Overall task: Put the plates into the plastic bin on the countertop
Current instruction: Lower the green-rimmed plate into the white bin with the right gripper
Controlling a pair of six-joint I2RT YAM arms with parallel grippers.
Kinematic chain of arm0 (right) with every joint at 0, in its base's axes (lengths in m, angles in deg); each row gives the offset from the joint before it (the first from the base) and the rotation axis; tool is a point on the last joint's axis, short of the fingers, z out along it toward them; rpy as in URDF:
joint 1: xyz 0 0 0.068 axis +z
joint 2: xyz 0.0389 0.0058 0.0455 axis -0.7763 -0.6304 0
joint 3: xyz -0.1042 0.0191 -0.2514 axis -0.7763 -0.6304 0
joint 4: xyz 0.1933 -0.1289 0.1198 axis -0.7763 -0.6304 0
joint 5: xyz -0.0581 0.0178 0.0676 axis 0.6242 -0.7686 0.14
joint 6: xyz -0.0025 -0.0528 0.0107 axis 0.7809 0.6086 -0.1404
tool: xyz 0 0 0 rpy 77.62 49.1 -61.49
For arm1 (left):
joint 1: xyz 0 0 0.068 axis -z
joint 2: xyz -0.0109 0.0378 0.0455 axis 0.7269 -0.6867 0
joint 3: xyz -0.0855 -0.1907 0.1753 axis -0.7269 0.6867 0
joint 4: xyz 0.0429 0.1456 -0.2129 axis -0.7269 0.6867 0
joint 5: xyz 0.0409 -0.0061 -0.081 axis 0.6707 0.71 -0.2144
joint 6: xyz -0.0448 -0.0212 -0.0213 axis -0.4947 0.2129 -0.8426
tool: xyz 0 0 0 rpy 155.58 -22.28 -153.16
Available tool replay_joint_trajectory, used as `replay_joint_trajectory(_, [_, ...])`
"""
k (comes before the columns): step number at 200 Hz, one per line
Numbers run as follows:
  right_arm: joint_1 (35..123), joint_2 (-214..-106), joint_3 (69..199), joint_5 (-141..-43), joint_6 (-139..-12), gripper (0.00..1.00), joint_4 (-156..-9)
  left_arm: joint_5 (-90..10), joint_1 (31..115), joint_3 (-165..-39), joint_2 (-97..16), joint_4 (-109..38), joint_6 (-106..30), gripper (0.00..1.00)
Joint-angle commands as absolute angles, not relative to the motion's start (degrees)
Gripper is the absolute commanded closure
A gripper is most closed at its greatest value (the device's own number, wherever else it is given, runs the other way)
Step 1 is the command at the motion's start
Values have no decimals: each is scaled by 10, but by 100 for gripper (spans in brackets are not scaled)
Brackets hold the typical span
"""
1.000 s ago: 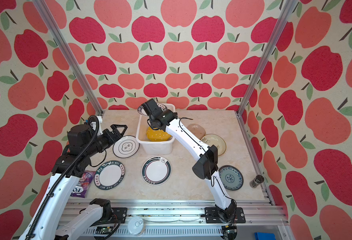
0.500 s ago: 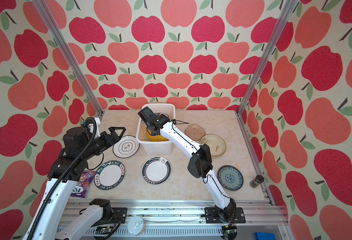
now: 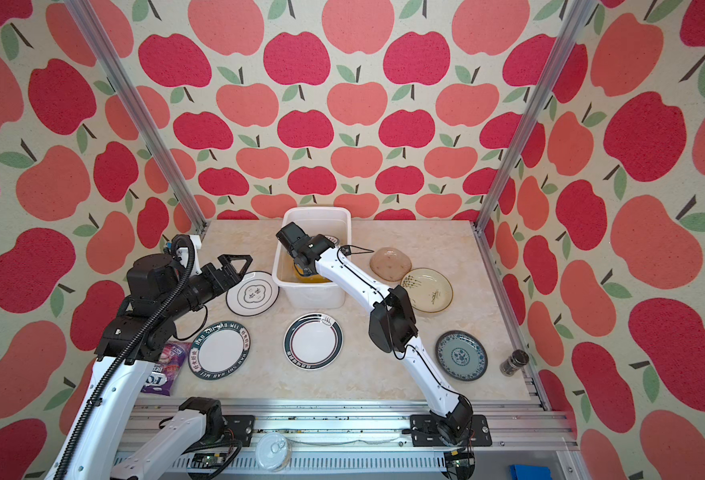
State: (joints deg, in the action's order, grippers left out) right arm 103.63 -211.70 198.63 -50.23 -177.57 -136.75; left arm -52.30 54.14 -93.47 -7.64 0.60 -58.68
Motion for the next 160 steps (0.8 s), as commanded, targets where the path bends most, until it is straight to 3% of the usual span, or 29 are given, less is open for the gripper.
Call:
replay_joint_trajectory(1, [1031, -2122, 2001, -491, -1996, 100, -1372, -529, 538, -950, -80, 25, -570, 1])
replay_joint_trajectory(160, [1015, -2178, 2024, -505, -1986, 92, -1367, -527, 539, -954, -77, 45, -556, 1])
